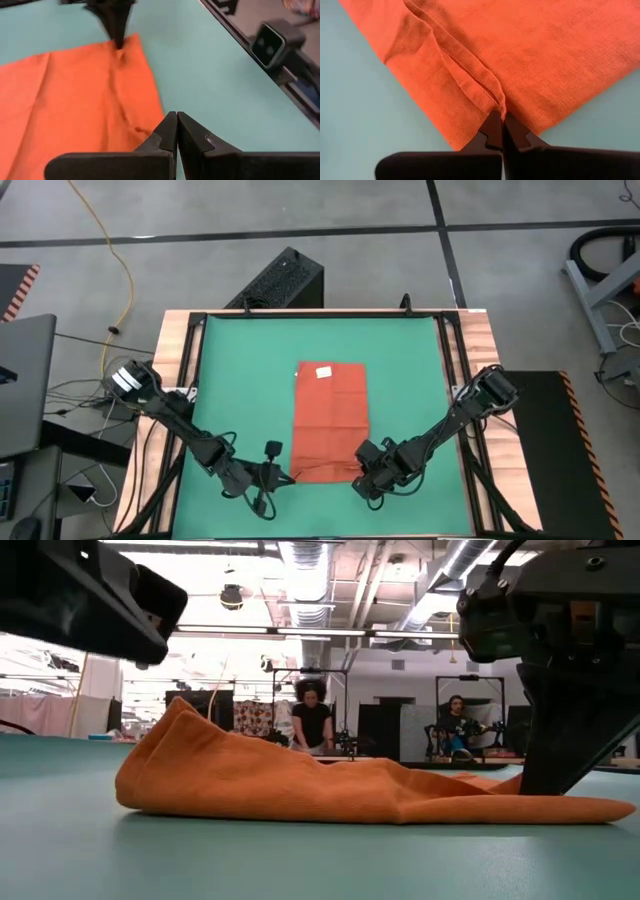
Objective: Roll towel into tight, uniform cylinder
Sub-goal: Roll the orange table napkin
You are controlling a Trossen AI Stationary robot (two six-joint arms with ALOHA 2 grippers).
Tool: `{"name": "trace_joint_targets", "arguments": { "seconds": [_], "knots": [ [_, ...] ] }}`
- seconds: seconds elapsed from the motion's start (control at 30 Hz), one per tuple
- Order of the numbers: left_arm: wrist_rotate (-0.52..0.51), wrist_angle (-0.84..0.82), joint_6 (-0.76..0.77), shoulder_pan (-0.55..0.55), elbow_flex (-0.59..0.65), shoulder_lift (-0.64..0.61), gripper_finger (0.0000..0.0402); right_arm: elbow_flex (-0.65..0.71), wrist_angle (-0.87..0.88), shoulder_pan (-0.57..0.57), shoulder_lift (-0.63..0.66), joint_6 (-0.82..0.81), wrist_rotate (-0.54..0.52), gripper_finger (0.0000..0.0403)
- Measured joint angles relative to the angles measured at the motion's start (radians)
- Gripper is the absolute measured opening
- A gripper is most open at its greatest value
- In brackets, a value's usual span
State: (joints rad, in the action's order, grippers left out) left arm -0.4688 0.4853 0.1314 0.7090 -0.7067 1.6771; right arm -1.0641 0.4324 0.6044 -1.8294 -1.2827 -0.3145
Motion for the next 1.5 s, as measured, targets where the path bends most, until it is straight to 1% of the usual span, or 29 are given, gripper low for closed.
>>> {"name": "trace_joint_targets", "arguments": {
  "seconds": [0.17,0.3,0.43,0.6,0.77,0.83,0.9,0.97,1.0,1.13,1.23,1.3,1.37,1.5],
  "knots": [
    [-0.068,-0.04,-0.144,0.04,-0.098,0.05,0.0,0.0,-0.001,0.0,0.0,0.0,0.0,0.0006],
    [-0.068,-0.129,-0.193,0.027,-0.144,0.081,0.0,0.001,-0.002,0.0,0.0,0.001,0.0,0.0006],
    [-0.09,-0.189,-0.185,-0.02,-0.151,0.087,0.0,0.001,-0.004,0.0,0.0,0.002,0.0,0.0006],
    [-0.04,-0.21,-0.182,-0.067,-0.15,0.09,0.0,0.001,-0.004,0.0,0.0,0.001,0.0,0.0006],
    [-0.035,-0.257,-0.168,-0.073,-0.15,0.092,0.0,0.001,-0.003,0.0,0.0,0.002,-0.002,0.0006],
    [-0.05,-0.238,-0.176,-0.061,-0.15,0.09,0.0,0.001,-0.002,0.0,0.0,0.002,-0.002,0.0006],
    [-0.07,-0.17,-0.236,-0.033,-0.149,0.073,0.0,0.002,-0.002,0.0,0.0,0.004,-0.002,0.0006],
    [-0.066,-0.114,-0.296,-0.011,-0.165,0.06,0.0,0.002,-0.002,0.0,-0.001,0.005,-0.003,0.0006],
    [-0.056,-0.119,-0.309,-0.004,-0.177,0.06,0.0,0.001,-0.003,0.0,-0.001,0.007,-0.003,0.0006],
    [-0.014,-0.278,-0.304,-0.026,-0.229,0.099,0.0,0.002,-0.004,0.0,-0.001,0.008,-0.004,0.0006],
    [-0.018,-0.359,-0.318,-0.04,-0.269,0.136,0.0,0.002,-0.003,-0.001,-0.001,0.008,-0.004,0.0006],
    [-0.032,-0.413,-0.329,-0.042,-0.294,0.161,0.0,0.002,-0.004,-0.001,-0.001,0.008,-0.005,0.0006],
    [-0.07,-0.448,-0.328,-0.045,-0.311,0.189,0.0,0.002,-0.006,-0.001,-0.001,0.008,-0.005,0.0006],
    [-0.117,-0.496,-0.262,-0.059,-0.315,0.206,0.0,0.002,-0.007,0.003,-0.001,0.008,-0.005,0.0006]
  ]
}}
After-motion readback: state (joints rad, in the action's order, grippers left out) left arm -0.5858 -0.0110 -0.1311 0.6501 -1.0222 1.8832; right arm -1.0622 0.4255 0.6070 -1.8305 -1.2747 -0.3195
